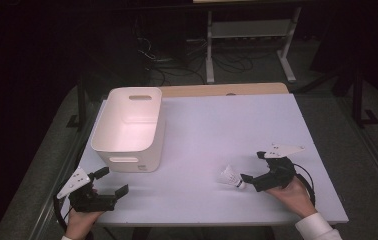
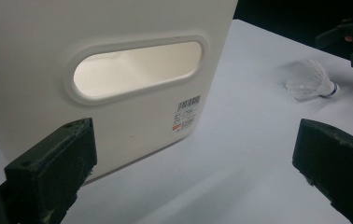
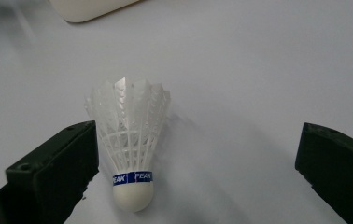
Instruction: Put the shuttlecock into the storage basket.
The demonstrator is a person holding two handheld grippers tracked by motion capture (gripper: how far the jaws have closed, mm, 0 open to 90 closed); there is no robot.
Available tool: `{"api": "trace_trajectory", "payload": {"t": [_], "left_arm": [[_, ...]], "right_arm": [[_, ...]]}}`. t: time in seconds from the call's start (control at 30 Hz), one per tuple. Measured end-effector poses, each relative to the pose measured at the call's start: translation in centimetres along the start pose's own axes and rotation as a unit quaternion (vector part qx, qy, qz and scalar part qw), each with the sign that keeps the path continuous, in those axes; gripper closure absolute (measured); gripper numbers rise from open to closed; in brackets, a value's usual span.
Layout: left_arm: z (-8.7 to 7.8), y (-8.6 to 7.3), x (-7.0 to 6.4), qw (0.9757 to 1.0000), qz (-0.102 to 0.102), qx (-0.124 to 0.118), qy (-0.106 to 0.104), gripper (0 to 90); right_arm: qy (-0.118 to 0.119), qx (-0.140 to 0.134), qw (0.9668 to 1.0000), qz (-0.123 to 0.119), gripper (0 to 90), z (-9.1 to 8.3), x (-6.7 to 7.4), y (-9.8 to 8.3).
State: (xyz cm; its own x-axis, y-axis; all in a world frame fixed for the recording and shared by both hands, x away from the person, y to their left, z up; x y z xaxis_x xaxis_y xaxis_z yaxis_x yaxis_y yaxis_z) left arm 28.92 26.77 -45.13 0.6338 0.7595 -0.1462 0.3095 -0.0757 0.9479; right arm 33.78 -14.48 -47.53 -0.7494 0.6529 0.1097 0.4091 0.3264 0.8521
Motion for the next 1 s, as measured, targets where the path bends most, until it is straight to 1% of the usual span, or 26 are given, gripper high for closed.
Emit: {"api": "trace_trajectory", "payload": {"t": [0.13, 0.37, 0.57, 0.63, 0.9, 1.0], "left_arm": [[0.0, 0.0, -0.01, 1.0, 0.0, 0.0, 0.0, 0.0], [0.0, 0.0, 0.0, 1.0, 0.0, 0.0, 0.0, 0.0], [0.01, 0.0, -0.01, 1.0, 0.001, 0.0, -0.001, 0.0], [0.01, 0.0, -0.02, 1.0, 0.001, 0.0, -0.001, 0.0], [0.04, -0.01, -0.02, 1.0, 0.0, 0.0, -0.001, 0.0], [0.04, -0.01, -0.02, 1.0, 0.0, 0.0, -0.001, 0.0]], "right_arm": [[0.001, 0.004, 1.0, 0.001, 0.0, 0.08, 0.1, -0.07], [0.006, 0.012, 0.9999, -0.005, 0.0, 0.28, 0.25, -0.25], [0.01, 0.02, 0.9997, -0.004, 0.0, 0.43, 0.45, -0.44], [0.012, 0.023, 0.9996, -0.008, 0.0, 0.53, 0.49, -0.51], [0.014, 0.032, 0.9994, -0.006, 0.0, 0.73, 0.73, -0.69], [0.017, 0.036, 0.9991, -0.012, 0.0, 0.86, 0.8, -0.79]]}}
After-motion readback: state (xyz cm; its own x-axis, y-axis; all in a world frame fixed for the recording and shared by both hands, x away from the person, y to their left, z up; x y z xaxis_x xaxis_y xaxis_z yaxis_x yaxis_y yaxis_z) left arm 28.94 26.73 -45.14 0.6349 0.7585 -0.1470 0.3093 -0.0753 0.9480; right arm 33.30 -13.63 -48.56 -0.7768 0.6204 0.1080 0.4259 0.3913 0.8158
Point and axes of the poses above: each handheld gripper's, and its own axes: z roughly forward along the jaws, y roughly out of its top, x roughly to its left, the point moved 9 cm from there along z, roughly forward along the jaws, and after that the axes turned 4 degrees about -x, right-handed, at the moved point
